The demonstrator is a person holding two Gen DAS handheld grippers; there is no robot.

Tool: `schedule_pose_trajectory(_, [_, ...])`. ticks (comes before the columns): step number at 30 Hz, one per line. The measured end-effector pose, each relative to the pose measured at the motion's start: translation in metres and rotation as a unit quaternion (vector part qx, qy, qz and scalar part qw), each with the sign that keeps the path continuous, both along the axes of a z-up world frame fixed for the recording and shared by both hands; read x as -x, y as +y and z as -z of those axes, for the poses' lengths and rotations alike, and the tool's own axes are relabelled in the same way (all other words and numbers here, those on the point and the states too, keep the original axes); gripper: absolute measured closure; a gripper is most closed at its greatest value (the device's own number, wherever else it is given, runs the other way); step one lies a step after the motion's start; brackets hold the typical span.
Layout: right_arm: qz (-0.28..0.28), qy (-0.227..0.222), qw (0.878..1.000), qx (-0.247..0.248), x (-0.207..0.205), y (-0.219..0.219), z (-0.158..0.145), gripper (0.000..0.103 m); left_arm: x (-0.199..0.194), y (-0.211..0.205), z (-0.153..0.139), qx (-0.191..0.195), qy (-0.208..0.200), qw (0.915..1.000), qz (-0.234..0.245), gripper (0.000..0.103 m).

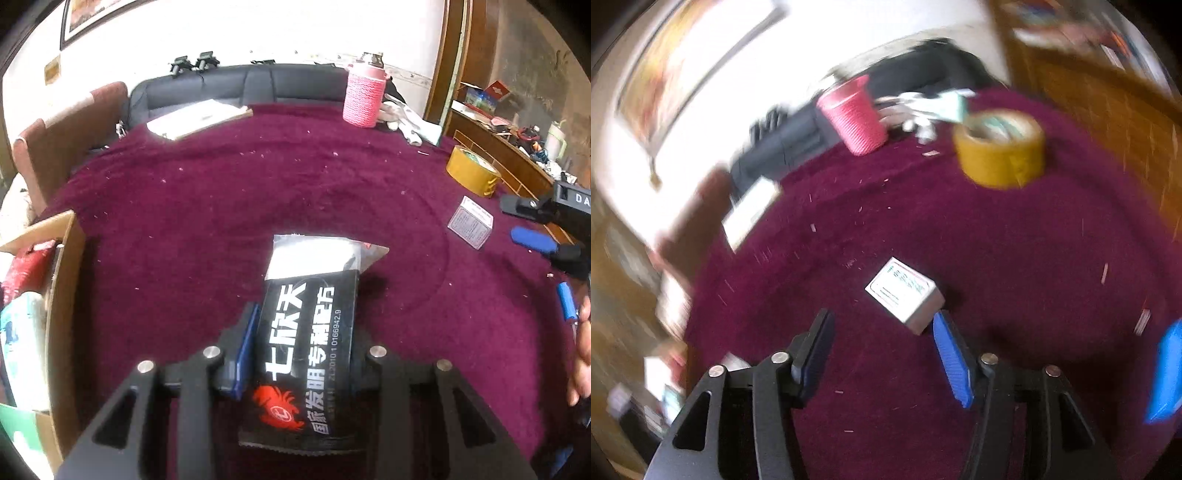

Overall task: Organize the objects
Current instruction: 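Grasp the black snack packet with the left gripper while the right grasps the white medicine box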

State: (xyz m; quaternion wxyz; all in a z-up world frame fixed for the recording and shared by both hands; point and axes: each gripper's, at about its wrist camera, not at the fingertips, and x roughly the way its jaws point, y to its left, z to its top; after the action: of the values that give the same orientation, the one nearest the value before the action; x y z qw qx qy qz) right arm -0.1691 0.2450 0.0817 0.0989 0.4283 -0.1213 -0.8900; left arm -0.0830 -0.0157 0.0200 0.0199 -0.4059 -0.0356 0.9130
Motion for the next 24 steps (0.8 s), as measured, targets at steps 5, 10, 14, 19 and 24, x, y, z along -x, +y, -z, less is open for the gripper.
schedule_pose_trajectory(5, [-0.096,-0.017,0.983,-0.154,0.03,-0.038,0.006,0.04,0.001,-0.002,0.0,0.007,0.002,1.0,0.006,0.066])
schedule_pose_trajectory(10, [-0.102,-0.034,0.972,-0.206,0.049,-0.045,0.03,0.036,0.001,0.0,0.001,0.005,0.003,0.9999,0.008,0.066])
schedule_pose_trajectory(14, [-0.09,-0.053,0.978,-0.181,0.047,-0.036,0.043,0.067,0.001,0.001,0.001,0.008,0.002,0.9999,0.008,0.066])
schedule_pose_trajectory(19, [-0.054,-0.019,0.993,-0.101,0.003,-0.037,0.03,0.067,0.001,0.001,0.001,0.01,0.003,0.9999,0.007,0.066])
schedule_pose_trajectory(24, [-0.06,0.008,0.996,-0.063,-0.047,-0.073,0.023,0.066,-0.003,0.004,-0.003,0.022,0.018,0.9996,0.008,0.066])
